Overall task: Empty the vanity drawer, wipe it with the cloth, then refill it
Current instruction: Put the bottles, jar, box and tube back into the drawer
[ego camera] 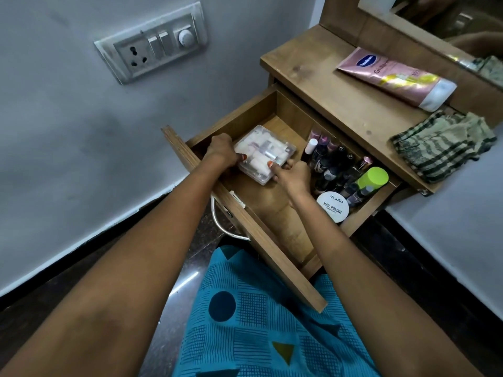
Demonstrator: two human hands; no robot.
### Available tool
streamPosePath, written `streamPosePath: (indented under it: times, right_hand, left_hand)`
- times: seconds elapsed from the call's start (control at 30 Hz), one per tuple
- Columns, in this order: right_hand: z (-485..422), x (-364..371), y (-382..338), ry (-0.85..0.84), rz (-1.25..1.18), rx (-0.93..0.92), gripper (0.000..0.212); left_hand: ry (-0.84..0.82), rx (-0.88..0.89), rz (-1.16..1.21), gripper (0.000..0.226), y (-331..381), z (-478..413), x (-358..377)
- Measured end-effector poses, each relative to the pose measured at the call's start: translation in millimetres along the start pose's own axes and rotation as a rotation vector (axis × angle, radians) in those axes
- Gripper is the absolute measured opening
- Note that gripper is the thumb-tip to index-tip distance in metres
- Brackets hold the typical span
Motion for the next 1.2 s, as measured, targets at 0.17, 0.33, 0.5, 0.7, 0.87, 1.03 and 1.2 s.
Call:
streamPosePath:
  times: [0.17, 0.33, 0.5, 0.7, 0.87, 1.03, 1.2]
  right_hand:
    - [10, -3, -10, 0.131, -0.009, -0.010, 0.034]
    - [17, 10, -9, 0.063, 0.042, -0.016, 0.046]
    - [26, 17, -5, 0.036, 0.110, -0.091, 0.069]
    - [21, 14, -10, 0.102, 0.163, -0.178, 0.054]
    - [13, 15, -19, 0.101, 0.203, -0.253, 0.038]
    - [3, 12, -24, 0.168, 0.220, -0.271, 0.033]
    - [-4, 8, -20, 0.195, 0.251, -0.240, 0.034]
  left_hand:
    - [0.022, -0.027, 0.025, 0.040, -3, -4, 4]
    - [0.052, -0.044, 0.046, 0.034, -6, -5, 11]
    - [0.187, -0.097, 0.067, 0.029, -11, -4, 8]
    - [0.246, -0.136, 0.116, 0.027, -12, -11, 6]
    - [0.321, -0.131, 0.181, 0.016, -9, -18, 3]
    - [0.381, -0.184, 0.431, 0.022, -11, -26, 8]
    - [0.358, -0.306, 0.697, 0.024, -17, -30, 20]
Point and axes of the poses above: each hand's wrist, its own z-axis away from the middle knuckle, its own x-axis out of the palm, y = z × x, the point moved 6 cm from there along -z, towards the middle knuckle, and after that the axes turned 12 degrees about z, right-handed, at the moved point
